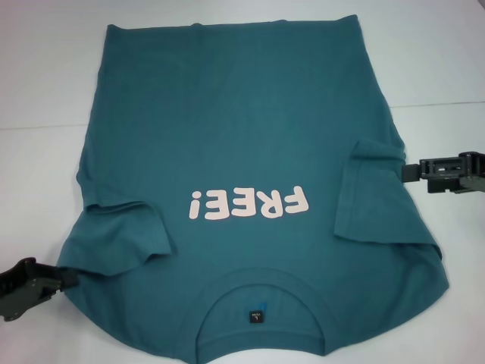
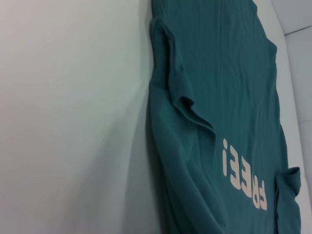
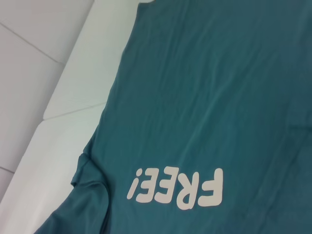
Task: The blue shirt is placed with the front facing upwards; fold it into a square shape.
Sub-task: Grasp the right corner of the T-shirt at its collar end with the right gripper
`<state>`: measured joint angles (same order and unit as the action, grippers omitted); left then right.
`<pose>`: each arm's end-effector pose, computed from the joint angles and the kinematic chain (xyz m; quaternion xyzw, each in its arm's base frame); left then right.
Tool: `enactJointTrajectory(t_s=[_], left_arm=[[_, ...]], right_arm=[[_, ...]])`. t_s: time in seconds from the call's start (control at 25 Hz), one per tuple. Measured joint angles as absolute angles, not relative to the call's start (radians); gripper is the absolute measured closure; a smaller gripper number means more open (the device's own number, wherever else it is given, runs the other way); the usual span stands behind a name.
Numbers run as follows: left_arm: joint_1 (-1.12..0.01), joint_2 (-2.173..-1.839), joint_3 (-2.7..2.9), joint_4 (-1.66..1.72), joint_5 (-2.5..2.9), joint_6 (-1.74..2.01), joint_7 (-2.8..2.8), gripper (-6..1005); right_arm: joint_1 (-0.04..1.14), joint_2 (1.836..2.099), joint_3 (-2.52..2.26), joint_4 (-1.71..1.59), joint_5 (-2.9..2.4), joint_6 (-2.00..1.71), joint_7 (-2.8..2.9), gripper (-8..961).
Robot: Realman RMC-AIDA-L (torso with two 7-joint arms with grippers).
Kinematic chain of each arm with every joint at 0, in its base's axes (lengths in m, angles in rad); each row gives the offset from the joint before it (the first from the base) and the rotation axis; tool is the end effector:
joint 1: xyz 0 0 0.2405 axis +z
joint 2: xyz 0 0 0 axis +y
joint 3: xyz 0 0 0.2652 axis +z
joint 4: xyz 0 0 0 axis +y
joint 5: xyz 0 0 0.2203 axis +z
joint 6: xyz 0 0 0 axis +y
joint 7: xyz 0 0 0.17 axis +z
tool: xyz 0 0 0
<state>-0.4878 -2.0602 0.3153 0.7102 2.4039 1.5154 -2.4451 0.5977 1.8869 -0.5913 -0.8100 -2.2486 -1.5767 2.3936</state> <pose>-0.3545 0.3301 0.0100 -0.6316 -0.7321 -0.2250 0.1203 0.2984 0.3937 0.0842 -0.7771 0.5872 0.1665 0.1539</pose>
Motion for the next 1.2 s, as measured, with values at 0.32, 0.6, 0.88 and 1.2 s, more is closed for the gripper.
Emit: enactJointTrajectory(t_s=[0.32,0.6,0.88,1.2], left_arm=[[-0.489,-2.060,0.316,0.711,2.404,1.515,-2.445,984],[-0.492,-2.059,0.316,0.710,2.404,1.517,-2.445,982],[-0.498,-2.057,0.316,0.711,2.404,1.520,-2.446,980],[-0.506,-2.055,0.316,0.710,2.408,1.514,-2.445,978]], right_arm=[[0.609,1.885,-0.595,-0.806,-2.255,-1.599,2.364,25],[0.603,1.864,-0.580,-0.815,-2.255,-1.632,2.399,26],[0.610,1.834,-0.590,-0.816,-2.342,-1.719,2.457,27],[0.605,1.809,-0.586,-0.818,-2.466,-1.749,2.500,28]])
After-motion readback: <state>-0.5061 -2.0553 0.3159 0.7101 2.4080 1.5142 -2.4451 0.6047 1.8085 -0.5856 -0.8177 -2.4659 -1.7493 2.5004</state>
